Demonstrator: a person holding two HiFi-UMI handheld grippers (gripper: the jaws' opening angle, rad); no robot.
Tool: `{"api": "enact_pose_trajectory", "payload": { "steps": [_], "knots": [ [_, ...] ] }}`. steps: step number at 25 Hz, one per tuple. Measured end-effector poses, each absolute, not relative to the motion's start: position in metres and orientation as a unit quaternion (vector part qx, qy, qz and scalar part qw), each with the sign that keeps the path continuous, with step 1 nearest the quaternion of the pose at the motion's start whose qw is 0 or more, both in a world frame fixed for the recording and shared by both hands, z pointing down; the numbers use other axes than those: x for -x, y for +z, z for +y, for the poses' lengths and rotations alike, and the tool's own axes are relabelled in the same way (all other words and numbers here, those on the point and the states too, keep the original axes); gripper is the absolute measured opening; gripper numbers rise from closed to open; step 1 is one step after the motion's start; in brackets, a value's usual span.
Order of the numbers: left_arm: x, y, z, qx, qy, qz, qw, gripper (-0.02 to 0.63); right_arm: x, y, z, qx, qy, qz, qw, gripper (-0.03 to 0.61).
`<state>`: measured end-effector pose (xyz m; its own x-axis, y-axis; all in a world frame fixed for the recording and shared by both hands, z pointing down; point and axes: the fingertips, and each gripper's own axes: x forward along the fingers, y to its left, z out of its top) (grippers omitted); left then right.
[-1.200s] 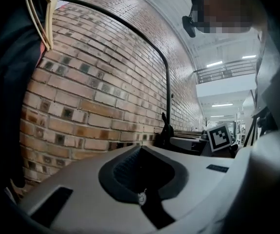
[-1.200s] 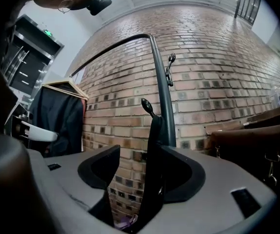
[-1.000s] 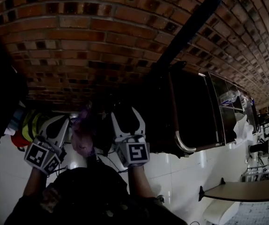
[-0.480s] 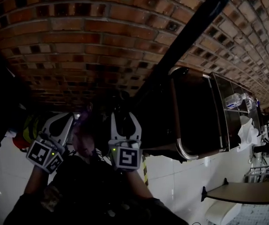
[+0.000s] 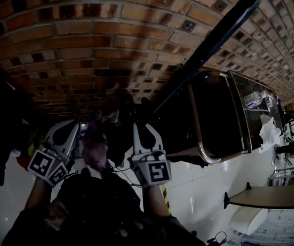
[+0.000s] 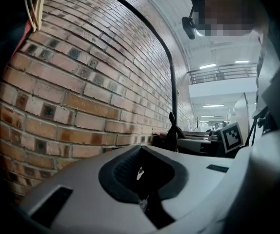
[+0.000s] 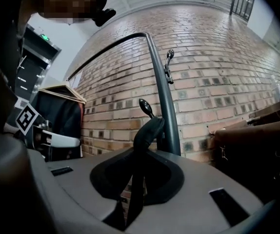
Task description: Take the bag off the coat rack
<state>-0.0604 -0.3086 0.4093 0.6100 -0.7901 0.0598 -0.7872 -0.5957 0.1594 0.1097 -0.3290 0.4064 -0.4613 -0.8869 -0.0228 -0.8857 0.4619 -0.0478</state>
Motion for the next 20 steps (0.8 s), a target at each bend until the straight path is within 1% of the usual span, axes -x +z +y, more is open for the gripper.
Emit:
{"api": "enact_pose_trajectory", "payload": {
  "steps": [10, 13, 20],
  "knots": [
    [0.08, 0.404, -0.31, -0.9, -0.012, -0.429, 0.079, 0.04, -0.109, 0.345, -0.321, 0.48, -0.009, 0.868, 0.128, 0.072],
    [0.086, 0.401, -0.314, -0.897, -0.02, -0.435, 0.082, 0.04, -0.111, 0.333, -0.327, 0.478, -0.003, 0.869, 0.129, 0.071],
    [0.098, 0.397, -0.323, -0.895, -0.027, -0.438, 0.079, 0.04, -0.117, 0.317, -0.338, 0.479, -0.038, 0.861, 0.166, 0.07]
  ]
}}
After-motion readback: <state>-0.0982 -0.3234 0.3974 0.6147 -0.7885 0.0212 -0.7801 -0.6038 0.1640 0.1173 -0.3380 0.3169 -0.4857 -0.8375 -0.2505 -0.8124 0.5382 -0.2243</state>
